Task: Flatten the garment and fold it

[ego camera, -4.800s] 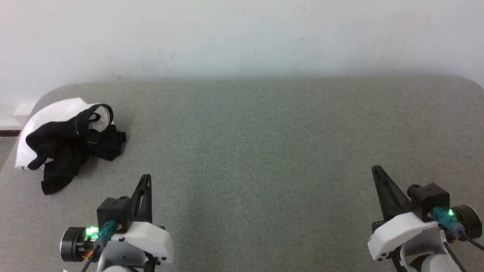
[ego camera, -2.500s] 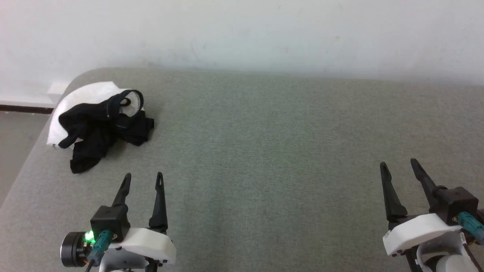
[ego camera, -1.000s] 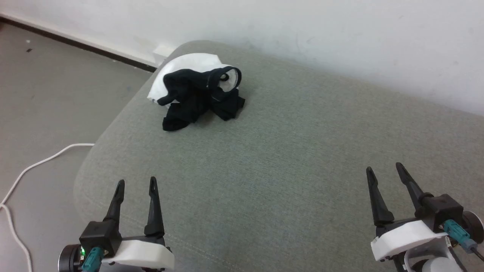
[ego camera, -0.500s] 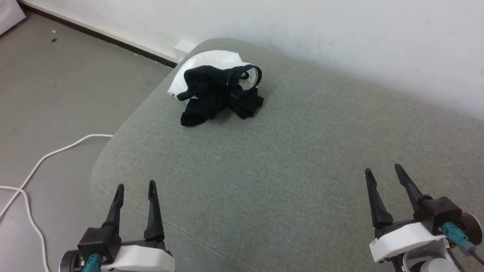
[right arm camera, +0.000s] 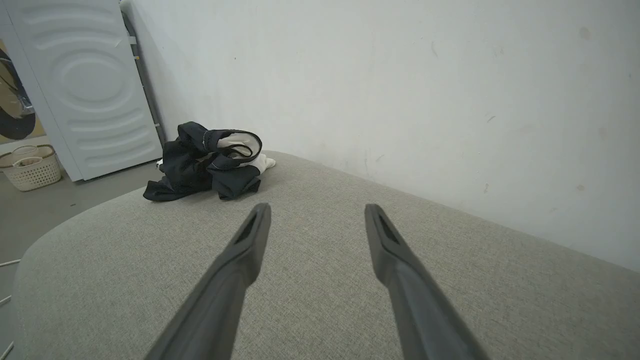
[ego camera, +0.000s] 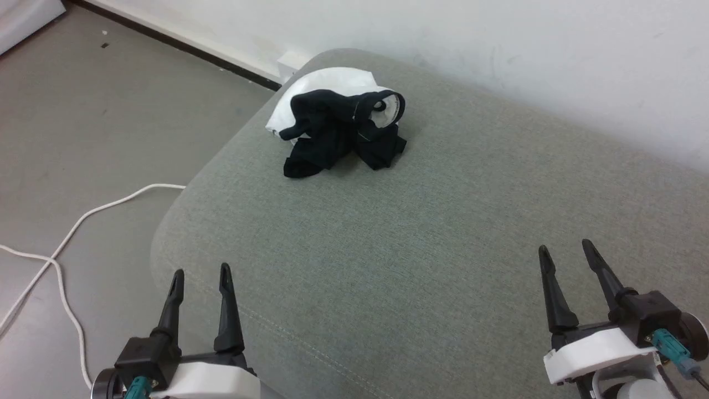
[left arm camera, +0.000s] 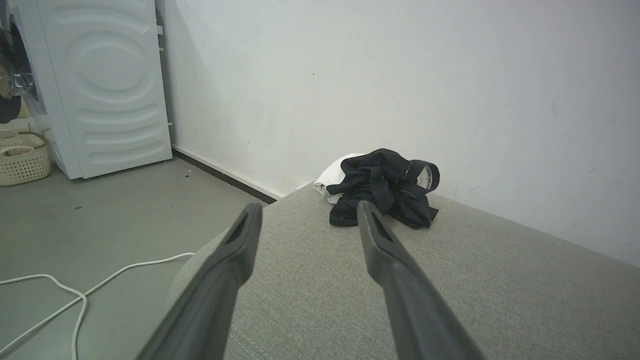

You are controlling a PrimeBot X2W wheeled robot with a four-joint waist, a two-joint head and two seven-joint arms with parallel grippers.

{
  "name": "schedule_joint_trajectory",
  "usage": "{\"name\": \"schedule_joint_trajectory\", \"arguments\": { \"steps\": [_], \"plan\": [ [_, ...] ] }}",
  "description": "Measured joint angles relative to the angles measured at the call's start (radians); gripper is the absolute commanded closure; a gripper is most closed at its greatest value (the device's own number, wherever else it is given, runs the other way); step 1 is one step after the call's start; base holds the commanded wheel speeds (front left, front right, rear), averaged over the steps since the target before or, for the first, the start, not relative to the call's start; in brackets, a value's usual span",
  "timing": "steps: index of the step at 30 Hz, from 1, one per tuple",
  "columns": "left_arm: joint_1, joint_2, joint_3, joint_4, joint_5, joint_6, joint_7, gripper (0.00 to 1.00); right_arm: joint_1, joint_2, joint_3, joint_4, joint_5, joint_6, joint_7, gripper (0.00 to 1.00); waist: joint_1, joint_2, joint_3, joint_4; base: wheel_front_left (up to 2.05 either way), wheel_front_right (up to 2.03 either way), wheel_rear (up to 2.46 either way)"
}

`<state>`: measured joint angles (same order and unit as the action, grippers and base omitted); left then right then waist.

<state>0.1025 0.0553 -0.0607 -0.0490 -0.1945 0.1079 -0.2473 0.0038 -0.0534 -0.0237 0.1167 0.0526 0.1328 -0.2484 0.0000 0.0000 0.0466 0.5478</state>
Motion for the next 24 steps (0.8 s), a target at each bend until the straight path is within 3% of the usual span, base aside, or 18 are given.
{"name": "schedule_joint_trajectory", "arguments": {
  "steps": [18, 24],
  "plan": [
    [0.015, 0.0, -0.011, 0.0, -0.007, -0.002, -0.01, 0.0, 0.0, 0.001, -0.003, 0.007, 0.002, 0.0, -0.008, 0.0, 0.0, 0.0, -0.007, -0.004, 0.0, 0.0, 0.0],
    [-0.03, 0.0, -0.039, -0.045, -0.101, -0.046, -0.01, 0.0, 0.0, 0.001, -0.012, -0.009, 0.002, 0.0, -0.009, 0.0, 0.0, 0.0, 0.014, -0.012, 0.0, 0.0, 0.0]
  ]
}}
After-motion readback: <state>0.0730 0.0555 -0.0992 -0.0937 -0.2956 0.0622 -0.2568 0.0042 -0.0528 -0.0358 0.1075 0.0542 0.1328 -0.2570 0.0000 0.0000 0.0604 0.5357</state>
